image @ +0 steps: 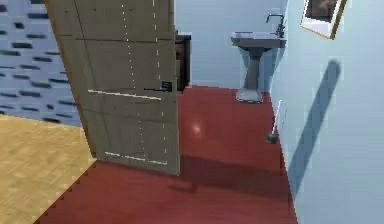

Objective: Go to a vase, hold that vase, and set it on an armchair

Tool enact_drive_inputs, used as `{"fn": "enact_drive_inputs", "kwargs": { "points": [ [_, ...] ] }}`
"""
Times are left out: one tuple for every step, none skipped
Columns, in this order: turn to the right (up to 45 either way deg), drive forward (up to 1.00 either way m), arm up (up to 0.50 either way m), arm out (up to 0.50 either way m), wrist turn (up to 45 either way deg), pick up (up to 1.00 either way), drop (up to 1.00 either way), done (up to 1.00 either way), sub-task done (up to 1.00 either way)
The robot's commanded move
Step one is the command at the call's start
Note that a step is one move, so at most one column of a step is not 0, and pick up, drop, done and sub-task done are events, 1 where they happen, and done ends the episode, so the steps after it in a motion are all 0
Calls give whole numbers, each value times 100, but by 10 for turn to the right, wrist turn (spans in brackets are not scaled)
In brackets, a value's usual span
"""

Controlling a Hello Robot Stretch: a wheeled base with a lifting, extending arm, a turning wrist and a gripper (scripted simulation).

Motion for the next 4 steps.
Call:
{"fn": "enact_drive_inputs", "kwargs": {
  "points": [
    [90, 0, 0, 0, 0, 0, 0, 0, 0],
    [0, 100, 0, 0, 0, 0, 0, 0, 0],
    [0, 80, 0, 0, 0, 0, 0, 0, 0],
    [-180, 0, 0, 0, 0, 0, 0, 0, 0]
  ]
}}
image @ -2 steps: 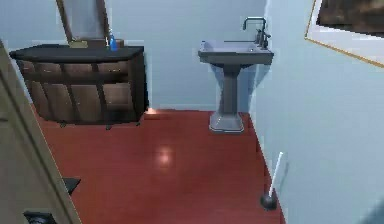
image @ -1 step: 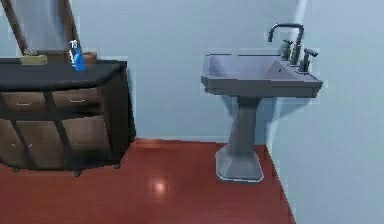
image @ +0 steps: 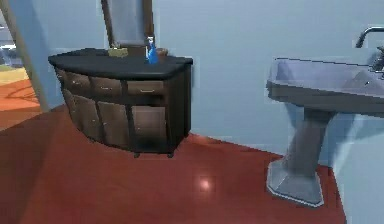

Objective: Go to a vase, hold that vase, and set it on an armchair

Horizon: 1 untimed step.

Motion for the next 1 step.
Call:
{"fn": "enact_drive_inputs", "kwargs": {
  "points": [
    [0, 30, 0, 0, 0, 0, 0, 0, 0]
  ]
}}
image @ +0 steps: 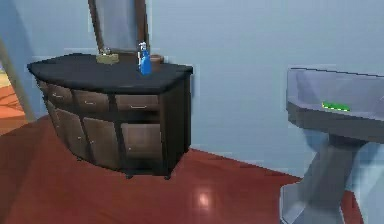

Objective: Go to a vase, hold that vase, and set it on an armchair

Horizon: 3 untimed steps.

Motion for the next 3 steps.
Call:
{"fn": "enact_drive_inputs", "kwargs": {
  "points": [
    [-450, 0, 0, 0, 0, 0, 0, 0, 0],
    [-30, 0, 0, 0, 0, 0, 0, 0, 0],
    [-30, 0, 0, 0, 0, 0, 0, 0, 0]
  ]
}}
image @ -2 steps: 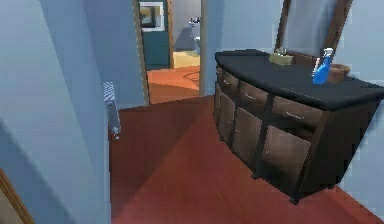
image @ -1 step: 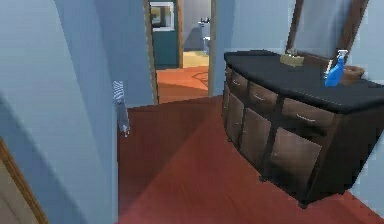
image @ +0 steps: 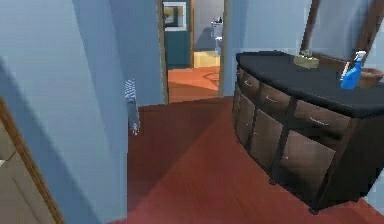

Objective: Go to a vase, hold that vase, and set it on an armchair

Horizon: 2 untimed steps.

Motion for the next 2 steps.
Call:
{"fn": "enact_drive_inputs", "kwargs": {
  "points": [
    [0, 100, 0, 0, 0, 0, 0, 0, 0],
    [0, 100, 0, 0, 0, 0, 0, 0, 0]
  ]
}}
